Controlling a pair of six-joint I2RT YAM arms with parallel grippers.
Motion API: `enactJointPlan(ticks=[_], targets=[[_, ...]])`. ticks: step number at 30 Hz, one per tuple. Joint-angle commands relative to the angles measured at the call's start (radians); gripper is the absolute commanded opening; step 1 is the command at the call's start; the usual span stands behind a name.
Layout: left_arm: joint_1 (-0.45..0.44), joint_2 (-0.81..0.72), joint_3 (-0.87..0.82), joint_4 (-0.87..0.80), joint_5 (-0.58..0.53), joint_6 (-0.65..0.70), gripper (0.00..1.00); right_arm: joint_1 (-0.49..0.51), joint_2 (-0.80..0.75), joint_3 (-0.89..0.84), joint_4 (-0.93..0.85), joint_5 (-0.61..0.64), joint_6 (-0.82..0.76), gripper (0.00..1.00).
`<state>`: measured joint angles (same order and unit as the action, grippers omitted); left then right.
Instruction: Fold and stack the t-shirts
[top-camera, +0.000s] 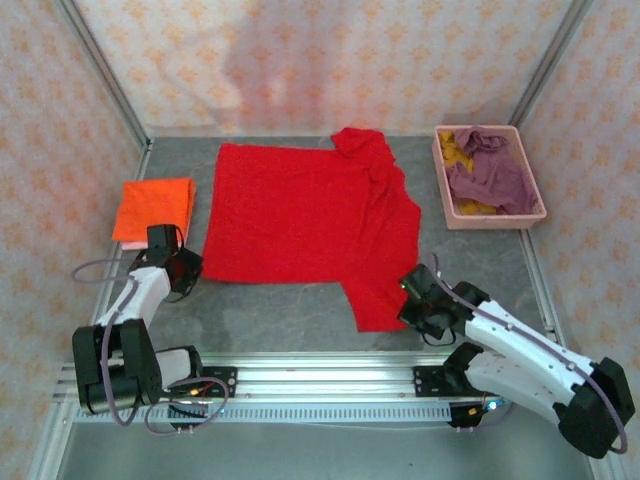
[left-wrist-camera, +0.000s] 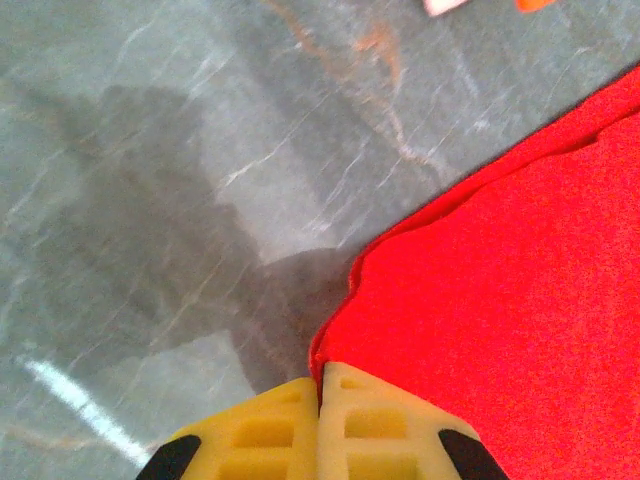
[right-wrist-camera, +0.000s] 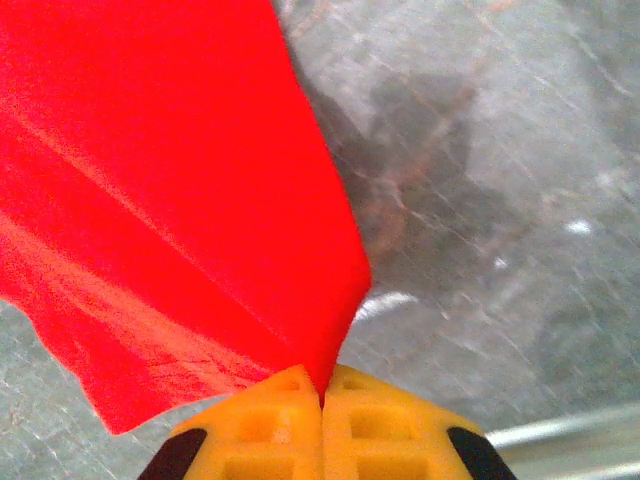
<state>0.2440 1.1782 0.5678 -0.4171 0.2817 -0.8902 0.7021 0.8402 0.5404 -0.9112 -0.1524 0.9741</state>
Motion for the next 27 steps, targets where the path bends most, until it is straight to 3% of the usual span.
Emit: enactJointPlan(ticks=[1, 5, 10, 27], targets=[[-0.005, -0.066, -0.024, -0.135, 0.001, 0.01, 0.0, 0.027, -0.058, -0.008, -0.167, 0.04, 0.09, 0.0], [-0.006, -0.136, -0.022, -0.198, -0.014, 0.01, 0.0, 0.03, -0.082, 0.055, -0.191, 0.104, 0.083, 0.0], [-0.006, -0.115, 0.02, -0.205, -0.016, 0.009, 0.0, 0.016, -0.012, 0.147, -0.123, 0.175, 0.023, 0.0], [-0.059, 0.015, 0.175, -0.157, -0.032, -0.019, 0.0, -0.062, 0.105, 0.35, 0.066, 0.152, -0.062, 0.0]])
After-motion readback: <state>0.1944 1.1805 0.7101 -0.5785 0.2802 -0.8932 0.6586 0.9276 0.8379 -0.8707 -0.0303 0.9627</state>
